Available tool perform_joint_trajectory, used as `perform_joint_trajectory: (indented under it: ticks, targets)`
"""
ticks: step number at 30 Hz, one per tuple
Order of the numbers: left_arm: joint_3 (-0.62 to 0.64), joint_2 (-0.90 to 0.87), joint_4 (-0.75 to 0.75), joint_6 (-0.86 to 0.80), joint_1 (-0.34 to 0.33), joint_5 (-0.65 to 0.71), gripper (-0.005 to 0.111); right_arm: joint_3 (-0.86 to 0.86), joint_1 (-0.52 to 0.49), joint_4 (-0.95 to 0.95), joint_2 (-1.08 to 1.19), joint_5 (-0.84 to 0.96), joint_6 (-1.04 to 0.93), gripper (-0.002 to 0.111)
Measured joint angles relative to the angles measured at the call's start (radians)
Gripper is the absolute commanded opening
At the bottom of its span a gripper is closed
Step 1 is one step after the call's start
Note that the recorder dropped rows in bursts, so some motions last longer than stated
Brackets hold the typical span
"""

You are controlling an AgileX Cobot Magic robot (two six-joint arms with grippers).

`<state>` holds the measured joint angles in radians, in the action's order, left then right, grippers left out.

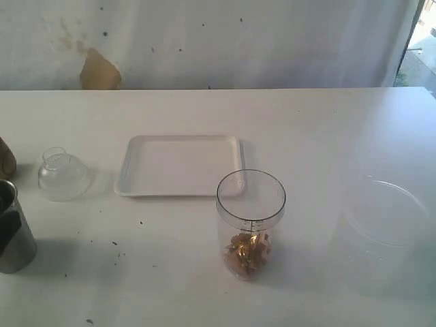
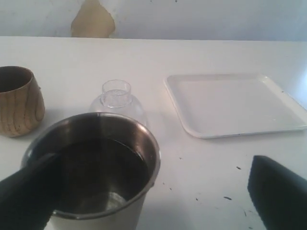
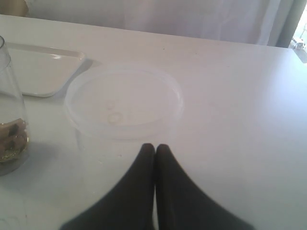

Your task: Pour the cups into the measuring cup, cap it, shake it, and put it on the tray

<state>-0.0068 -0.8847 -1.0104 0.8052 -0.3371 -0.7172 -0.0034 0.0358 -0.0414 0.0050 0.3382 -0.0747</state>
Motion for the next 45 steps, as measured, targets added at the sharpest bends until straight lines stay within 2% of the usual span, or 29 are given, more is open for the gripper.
perform_joint_trajectory:
  ticks: [2,6,15,22,25,29,45]
  targets:
    - [0.0,0.0,-0.017,0.005,0.0,-0.012,0.105,0.0,0.0,0.0,0.0,0.0,0.0,0.0]
    - [0.0,0.0,-0.023,0.006,0.0,0.053,0.105,0.0,0.0,0.0,0.0,0.0,0.0,0.0]
    - [0.0,-0.005,-0.025,0.043,0.0,0.051,0.105,0.0,0.0,0.0,0.0,0.0,0.0,0.0]
    - [-0.002,-0.06,-0.058,-0.009,0.0,-0.032,0.105,0.0,0.0,0.0,0.0,0.0,0.0,0.0]
    - [0.001,-0.068,-0.002,-0.062,0.0,-0.066,0.105,0.0,0.0,0.0,0.0,0.0,0.0,0.0]
    - [0.001,-0.068,0.043,-0.098,0.0,-0.066,0.105,0.0,0.0,0.0,0.0,0.0,0.0,0.0]
    - [0.001,-0.068,0.015,-0.102,0.0,-0.053,0.105,0.0,0.0,0.0,0.0,0.0,0.0,0.0]
